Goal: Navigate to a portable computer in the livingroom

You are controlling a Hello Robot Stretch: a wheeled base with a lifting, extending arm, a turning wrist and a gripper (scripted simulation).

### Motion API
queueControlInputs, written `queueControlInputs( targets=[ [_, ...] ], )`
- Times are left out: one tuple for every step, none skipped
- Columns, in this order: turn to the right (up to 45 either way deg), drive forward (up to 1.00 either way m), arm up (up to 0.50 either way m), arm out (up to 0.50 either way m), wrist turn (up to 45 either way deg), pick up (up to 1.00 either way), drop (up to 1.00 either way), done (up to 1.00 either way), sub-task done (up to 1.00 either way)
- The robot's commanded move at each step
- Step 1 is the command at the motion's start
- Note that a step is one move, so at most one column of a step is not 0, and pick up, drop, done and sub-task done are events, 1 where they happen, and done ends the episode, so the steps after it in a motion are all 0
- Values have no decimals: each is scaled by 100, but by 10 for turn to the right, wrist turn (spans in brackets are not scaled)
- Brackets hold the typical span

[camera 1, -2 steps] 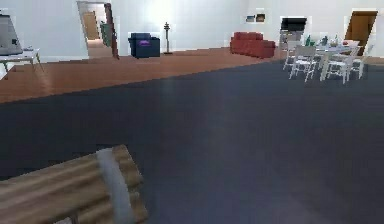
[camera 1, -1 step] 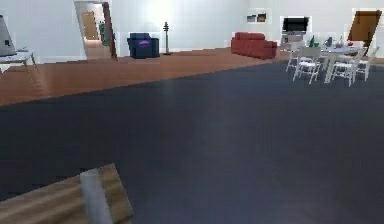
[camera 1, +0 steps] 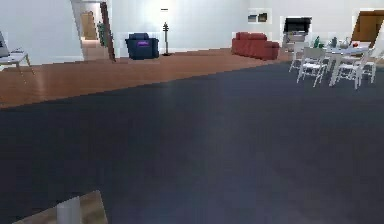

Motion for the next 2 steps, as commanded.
queueControlInputs(
  targets=[
    [450,0,0,0,0,0,0,0,0],
    [150,0,0,0,0,0,0,0,0]
  ],
)
